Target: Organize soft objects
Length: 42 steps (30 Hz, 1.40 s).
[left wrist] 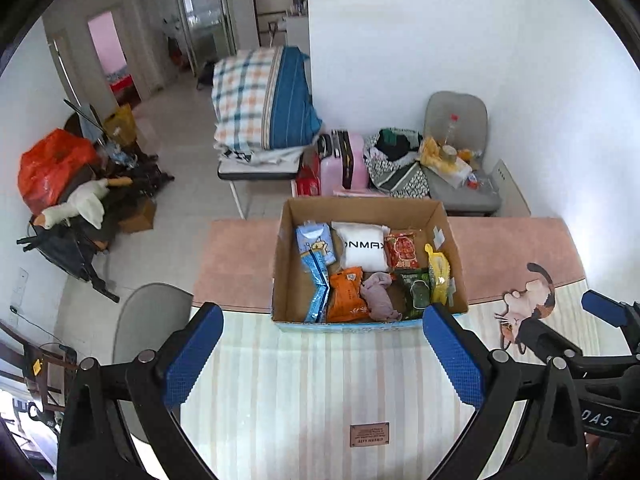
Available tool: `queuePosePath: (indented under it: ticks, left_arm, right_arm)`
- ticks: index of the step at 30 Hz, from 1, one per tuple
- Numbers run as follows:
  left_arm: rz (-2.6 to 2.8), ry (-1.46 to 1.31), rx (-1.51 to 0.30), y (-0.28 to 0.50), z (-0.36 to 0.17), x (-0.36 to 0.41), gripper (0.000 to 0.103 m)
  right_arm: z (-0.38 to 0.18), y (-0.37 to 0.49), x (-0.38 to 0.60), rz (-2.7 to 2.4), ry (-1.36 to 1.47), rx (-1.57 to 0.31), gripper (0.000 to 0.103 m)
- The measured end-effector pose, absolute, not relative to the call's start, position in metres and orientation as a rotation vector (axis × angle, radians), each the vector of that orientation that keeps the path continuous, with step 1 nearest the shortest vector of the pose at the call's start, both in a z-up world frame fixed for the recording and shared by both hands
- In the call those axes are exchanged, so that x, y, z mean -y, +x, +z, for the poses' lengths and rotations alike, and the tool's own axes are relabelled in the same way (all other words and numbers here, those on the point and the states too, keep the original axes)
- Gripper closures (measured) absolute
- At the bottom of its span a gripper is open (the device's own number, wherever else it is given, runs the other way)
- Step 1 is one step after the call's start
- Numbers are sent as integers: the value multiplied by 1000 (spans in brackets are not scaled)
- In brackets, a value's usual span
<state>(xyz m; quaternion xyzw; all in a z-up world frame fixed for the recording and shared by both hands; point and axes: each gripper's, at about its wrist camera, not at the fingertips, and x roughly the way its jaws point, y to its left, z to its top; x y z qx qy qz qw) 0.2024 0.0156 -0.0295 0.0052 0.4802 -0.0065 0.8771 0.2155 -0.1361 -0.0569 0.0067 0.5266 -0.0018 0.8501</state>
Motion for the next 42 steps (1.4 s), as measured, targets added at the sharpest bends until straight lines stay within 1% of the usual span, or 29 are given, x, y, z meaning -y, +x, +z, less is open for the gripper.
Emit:
queuePosePath:
  ticks: [11, 18, 29, 42]
  left_arm:
    - [-37, -32, -948, 145, 24, -19, 1]
    - [-25, -25, -889, 128, 37, -14, 1]
    - [-3, -26, -868, 125, 39, -16, 1]
    - [-6, -36, -860, 127, 42, -14, 1]
  right_arm:
    - [21, 138, 139, 15, 33, -983, 0]
    - [53, 107, 132, 3, -16, -906, 0]
    - [69, 108, 137, -43, -22, -855, 0]
    - [69, 116, 145, -37, -7, -855, 0]
